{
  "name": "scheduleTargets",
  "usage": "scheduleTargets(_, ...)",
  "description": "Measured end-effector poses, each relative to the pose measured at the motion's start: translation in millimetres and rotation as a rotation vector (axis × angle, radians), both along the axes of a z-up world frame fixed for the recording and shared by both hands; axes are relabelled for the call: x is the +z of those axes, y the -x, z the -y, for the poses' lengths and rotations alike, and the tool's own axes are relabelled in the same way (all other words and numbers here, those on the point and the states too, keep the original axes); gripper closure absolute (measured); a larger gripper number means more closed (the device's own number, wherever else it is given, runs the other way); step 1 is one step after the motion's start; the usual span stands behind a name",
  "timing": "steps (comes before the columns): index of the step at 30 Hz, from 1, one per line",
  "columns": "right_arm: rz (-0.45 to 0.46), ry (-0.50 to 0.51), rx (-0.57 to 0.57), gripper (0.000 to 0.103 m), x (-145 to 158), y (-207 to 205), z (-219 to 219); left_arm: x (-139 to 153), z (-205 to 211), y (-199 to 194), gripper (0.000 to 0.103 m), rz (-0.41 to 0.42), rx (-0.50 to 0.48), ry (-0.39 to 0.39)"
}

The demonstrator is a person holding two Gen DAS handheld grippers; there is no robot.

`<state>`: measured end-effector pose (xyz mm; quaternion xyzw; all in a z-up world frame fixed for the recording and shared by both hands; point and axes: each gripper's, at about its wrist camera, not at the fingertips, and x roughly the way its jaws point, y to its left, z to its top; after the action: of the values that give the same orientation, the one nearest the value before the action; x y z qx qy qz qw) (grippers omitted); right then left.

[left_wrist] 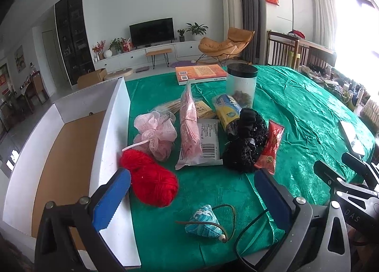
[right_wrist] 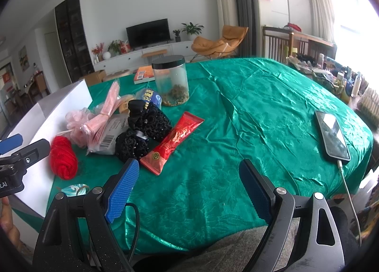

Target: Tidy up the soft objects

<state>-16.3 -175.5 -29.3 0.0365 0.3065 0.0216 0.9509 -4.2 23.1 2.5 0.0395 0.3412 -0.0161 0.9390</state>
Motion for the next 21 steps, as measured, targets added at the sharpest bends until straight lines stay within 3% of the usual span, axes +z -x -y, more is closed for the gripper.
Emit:
scheduleTargets(10,-0.004,-0.004,-0.001,0.015,-3,4,-2,10,2,-27,0.0,0.057,-0.072,-0.089)
scheduleTargets(21,-0.014,-0.02,-0.003,0.015,-5,7,-6,-14,-28,-34,0.0,-0.013,-0.068,-0.005)
